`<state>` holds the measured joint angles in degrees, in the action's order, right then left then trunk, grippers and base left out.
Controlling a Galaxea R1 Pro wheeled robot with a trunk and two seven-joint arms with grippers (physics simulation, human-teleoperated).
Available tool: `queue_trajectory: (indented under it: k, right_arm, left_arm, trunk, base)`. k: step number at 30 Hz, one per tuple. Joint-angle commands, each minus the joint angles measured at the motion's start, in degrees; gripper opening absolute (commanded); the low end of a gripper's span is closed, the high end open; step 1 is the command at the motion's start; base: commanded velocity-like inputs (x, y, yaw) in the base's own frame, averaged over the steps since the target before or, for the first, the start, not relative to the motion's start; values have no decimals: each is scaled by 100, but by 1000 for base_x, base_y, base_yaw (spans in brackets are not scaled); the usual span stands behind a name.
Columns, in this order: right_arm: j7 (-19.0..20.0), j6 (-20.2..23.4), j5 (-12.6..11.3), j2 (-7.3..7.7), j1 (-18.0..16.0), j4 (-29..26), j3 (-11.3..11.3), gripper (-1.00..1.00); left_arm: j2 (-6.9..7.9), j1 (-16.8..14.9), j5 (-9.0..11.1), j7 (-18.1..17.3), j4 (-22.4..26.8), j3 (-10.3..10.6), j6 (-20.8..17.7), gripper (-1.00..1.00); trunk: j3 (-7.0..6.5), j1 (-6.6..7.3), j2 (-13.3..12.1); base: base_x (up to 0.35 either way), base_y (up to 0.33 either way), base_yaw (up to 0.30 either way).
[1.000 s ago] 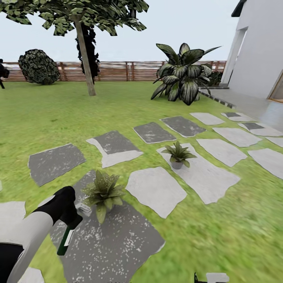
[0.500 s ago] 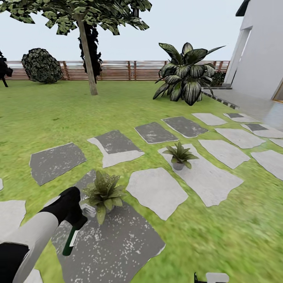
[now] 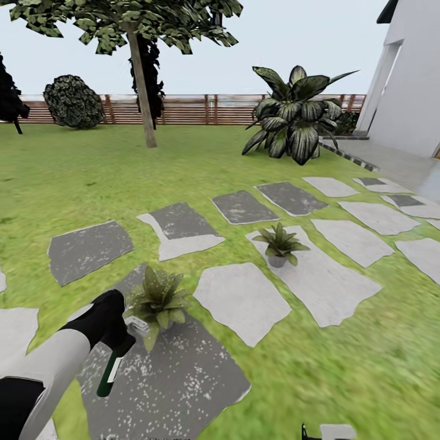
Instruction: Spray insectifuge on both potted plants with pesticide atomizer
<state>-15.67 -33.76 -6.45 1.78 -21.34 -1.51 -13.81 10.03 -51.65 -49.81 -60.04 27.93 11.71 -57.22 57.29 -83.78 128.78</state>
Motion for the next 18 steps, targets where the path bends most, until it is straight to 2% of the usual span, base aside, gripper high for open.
queue_trajectory:
  k: [1,10,13,18]
  right_arm:
    - [-7,-16,-58,-1,-2,-2,-52,100]
    - [-6,-16,-58,-11,-2,1,-52,100]
    - [-6,-16,-58,-11,-2,1,-52,100]
    - [-6,-16,-58,-11,-2,-1,-52,100]
  left_arm:
    - [6,-3,-46,-61,10,22,-24,-100]
    - [-2,-3,-52,-56,-33,42,-20,-100]
    - [-8,-3,-53,-52,-38,45,-18,-100]
    - [-3,-3,-42,-52,4,28,-23,-100]
  trunk:
    - [5,1,2]
    - [5,1,2]
    - [5,1,2]
    - [5,1,2]
  base:
    - [0,-18,264]
    - [0,-2,274]
    - [20,-28,86]
    - [127,-200,12]
